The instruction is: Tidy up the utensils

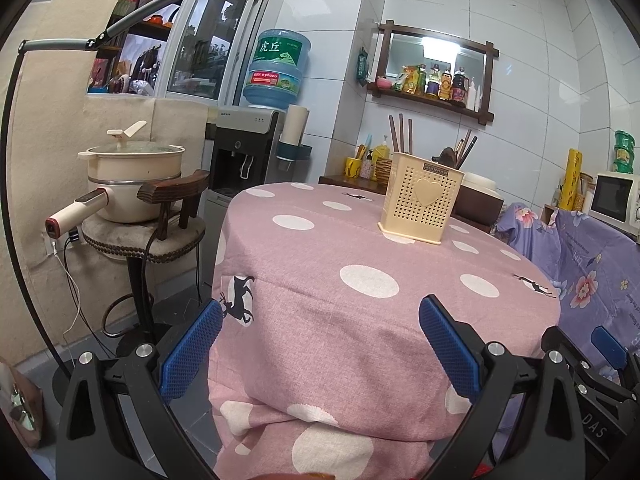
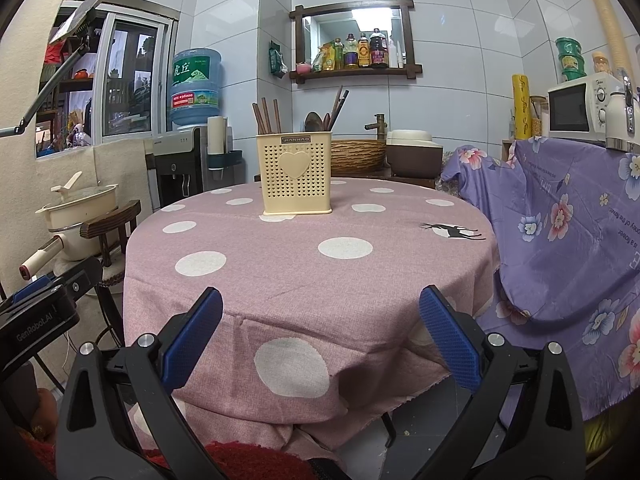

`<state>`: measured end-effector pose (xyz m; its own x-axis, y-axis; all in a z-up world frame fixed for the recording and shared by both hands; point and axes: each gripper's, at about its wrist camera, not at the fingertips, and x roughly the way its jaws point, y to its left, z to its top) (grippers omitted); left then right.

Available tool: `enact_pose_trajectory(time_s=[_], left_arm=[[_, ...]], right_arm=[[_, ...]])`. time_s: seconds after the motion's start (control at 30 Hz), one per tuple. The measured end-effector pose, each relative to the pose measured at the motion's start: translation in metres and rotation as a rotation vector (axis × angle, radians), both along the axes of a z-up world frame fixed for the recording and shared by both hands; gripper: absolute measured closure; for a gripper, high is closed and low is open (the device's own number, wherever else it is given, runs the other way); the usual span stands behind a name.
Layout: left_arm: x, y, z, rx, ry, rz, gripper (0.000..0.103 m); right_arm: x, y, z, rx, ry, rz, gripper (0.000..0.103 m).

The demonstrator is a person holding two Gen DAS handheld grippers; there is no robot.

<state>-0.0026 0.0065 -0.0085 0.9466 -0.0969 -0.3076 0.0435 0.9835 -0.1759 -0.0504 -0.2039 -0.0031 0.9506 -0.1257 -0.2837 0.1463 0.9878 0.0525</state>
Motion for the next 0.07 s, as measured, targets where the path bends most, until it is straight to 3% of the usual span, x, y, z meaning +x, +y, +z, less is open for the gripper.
enact_pose_trajectory(time_s=[0.07], left_arm=[[-0.0006, 0.0005, -0.0006, 0.0, 0.001, 0.001, 0.005]], right_arm=[[0.0003, -0.0001, 0.0002, 0.0, 0.0, 0.0, 0.006]])
